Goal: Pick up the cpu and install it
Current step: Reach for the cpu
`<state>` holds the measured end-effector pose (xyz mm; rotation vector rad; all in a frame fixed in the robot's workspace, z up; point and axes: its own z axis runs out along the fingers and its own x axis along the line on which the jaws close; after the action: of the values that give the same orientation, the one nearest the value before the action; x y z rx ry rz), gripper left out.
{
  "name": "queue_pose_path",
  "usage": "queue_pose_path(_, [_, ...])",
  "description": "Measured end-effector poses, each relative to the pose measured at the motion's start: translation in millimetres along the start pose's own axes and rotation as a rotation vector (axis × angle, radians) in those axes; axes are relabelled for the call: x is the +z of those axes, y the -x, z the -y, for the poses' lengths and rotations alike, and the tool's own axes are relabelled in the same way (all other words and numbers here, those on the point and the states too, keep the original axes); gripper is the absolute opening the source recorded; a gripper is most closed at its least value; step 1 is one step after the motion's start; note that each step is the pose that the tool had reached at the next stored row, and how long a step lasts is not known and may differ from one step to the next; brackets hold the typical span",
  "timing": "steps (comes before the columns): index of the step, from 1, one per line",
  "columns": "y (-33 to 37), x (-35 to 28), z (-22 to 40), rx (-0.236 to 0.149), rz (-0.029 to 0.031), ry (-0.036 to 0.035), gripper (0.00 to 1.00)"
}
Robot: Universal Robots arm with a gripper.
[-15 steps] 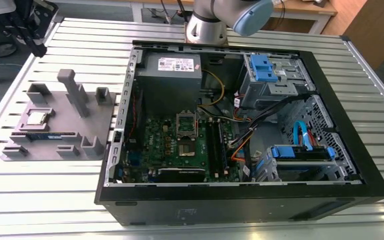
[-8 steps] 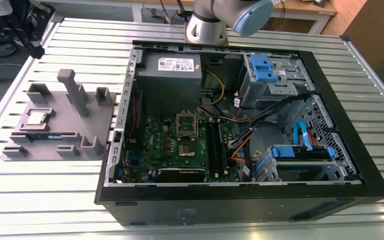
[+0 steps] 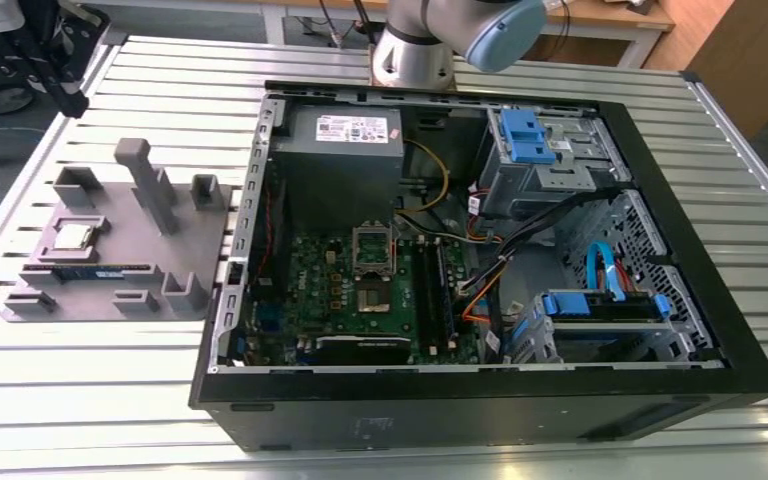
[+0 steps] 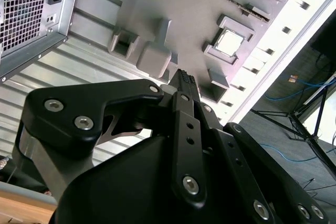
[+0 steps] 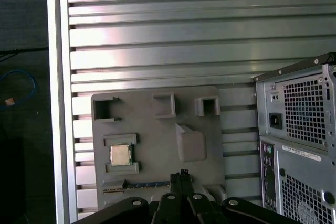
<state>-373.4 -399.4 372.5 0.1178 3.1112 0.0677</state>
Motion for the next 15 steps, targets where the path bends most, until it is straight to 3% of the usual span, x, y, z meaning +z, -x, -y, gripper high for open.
queue_pose_path(5, [-1.1,1.7,0.8,0.000,0.0000,0.0000,0.11])
queue_pose_path(15, [-6.8,10.0,8.2,0.000,0.0000,0.0000,0.11])
